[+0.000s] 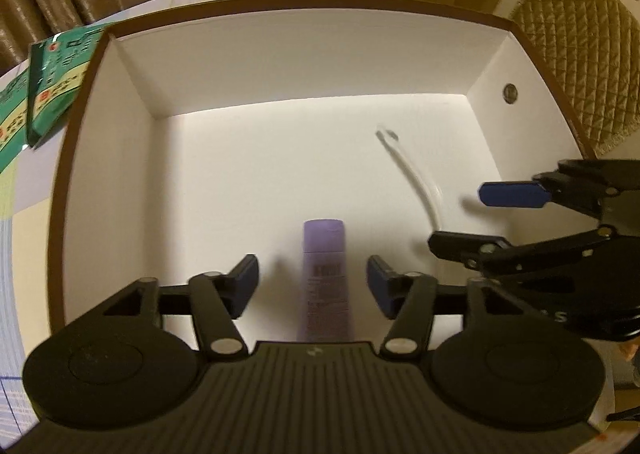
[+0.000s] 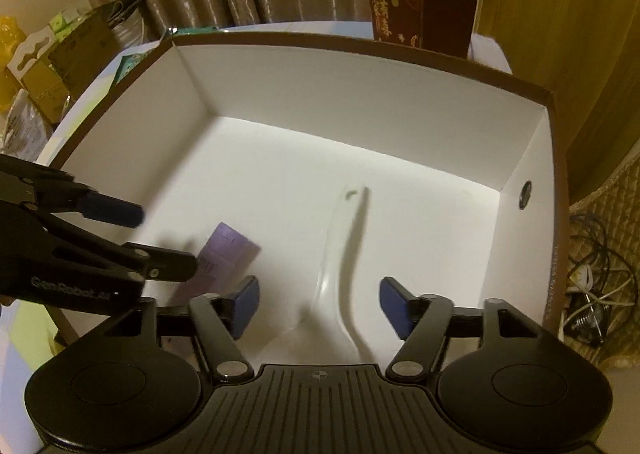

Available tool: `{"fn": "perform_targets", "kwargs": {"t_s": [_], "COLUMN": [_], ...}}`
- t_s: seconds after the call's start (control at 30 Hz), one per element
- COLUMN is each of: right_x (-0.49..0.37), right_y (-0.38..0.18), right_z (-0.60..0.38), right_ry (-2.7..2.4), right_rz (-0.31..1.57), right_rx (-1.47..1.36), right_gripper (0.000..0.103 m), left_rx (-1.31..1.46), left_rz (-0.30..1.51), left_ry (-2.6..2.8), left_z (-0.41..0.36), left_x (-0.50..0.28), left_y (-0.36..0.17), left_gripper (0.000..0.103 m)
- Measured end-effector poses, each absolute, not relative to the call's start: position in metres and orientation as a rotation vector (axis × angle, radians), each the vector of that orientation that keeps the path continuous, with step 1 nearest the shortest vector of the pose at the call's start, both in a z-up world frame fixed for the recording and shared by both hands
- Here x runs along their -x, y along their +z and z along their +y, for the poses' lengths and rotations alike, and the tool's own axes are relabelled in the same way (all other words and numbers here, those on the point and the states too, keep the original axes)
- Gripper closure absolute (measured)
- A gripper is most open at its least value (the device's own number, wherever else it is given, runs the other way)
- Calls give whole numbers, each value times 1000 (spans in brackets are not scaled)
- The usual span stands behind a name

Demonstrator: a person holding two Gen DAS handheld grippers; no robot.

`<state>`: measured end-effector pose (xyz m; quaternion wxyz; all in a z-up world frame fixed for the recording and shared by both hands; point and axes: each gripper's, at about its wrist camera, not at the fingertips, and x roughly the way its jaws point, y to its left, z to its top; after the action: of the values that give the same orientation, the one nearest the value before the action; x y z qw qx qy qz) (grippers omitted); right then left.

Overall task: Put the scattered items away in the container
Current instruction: 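Lower both items into the box and open both tools, then withdraw both tools from the box back toward the remaining items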

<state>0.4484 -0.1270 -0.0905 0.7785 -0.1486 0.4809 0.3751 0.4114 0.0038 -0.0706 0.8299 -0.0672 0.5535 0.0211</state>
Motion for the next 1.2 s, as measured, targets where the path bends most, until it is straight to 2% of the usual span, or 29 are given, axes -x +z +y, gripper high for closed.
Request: {"fn": "perform_targets", "kwargs": {"t_s": [0.07, 0.2, 0.47, 0.87, 1.2], "right_x": [-447, -441, -424, -396, -363], "right_y": [-88, -83, -67, -33, -15], "right_z": [-128, -129, -138, -157, -200], "right_ry": [808, 817, 820, 808, 836], "right_rz": [1032, 1010, 932, 792, 707], "right_rx": [320, 318, 283, 228, 151], "right_gripper": [27, 13, 4, 2, 2], "left_rx": [147, 157, 95, 13, 80], "left_rz": [1170, 1170, 1139, 988, 866], "left_ry": [60, 79, 122, 179, 202], "left_z": [7, 11, 4, -11, -11], "left_x": [-408, -403, -387, -350, -285], "left_y": [-69, -67, -58, -7, 26], "left_gripper": [31, 26, 16, 13, 12]}}
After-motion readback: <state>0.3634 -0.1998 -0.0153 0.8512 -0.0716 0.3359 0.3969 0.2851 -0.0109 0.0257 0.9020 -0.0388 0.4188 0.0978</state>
